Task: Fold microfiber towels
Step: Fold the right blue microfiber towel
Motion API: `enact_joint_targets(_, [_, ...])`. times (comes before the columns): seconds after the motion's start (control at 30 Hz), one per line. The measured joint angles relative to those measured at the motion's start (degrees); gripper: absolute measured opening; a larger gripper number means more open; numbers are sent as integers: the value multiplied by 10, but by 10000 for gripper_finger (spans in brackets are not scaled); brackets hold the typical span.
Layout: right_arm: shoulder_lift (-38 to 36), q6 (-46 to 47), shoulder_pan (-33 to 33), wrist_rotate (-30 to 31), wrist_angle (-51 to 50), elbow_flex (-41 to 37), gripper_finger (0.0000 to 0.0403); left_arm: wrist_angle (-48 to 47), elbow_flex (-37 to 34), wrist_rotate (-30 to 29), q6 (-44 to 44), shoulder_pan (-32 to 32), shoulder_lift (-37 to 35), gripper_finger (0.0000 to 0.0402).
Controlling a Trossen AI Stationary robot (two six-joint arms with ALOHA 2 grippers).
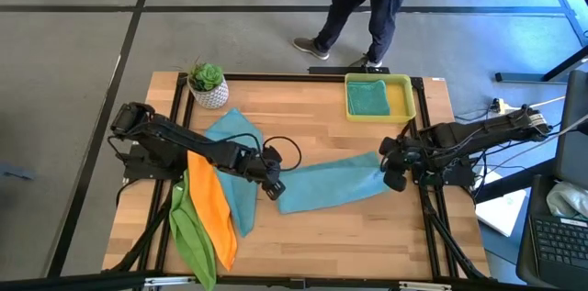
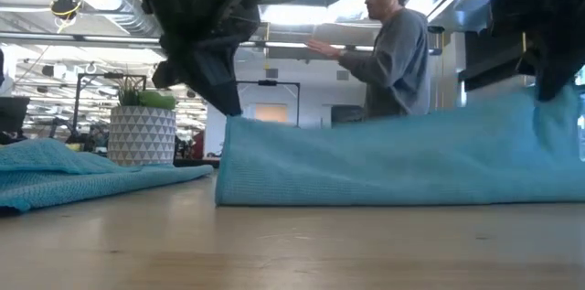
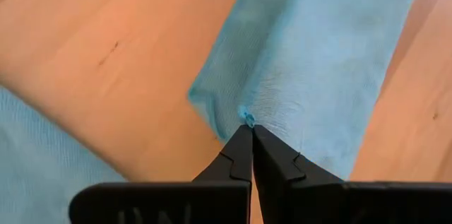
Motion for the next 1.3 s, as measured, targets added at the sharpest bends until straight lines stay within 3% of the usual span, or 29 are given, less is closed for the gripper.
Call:
enact_joint_targets(0.47, [14,13,0,38,22,-44,34,6,0,-12,21,28,18,0])
enact_joint_targets(0.8, [18,96,-2,164,7,-47,35,4,0,-11,9,26,18,0])
enact_joint_targets(1.3, [24,56,-16,125,9,-47,35,-34,0,-34,-29,24,19,0])
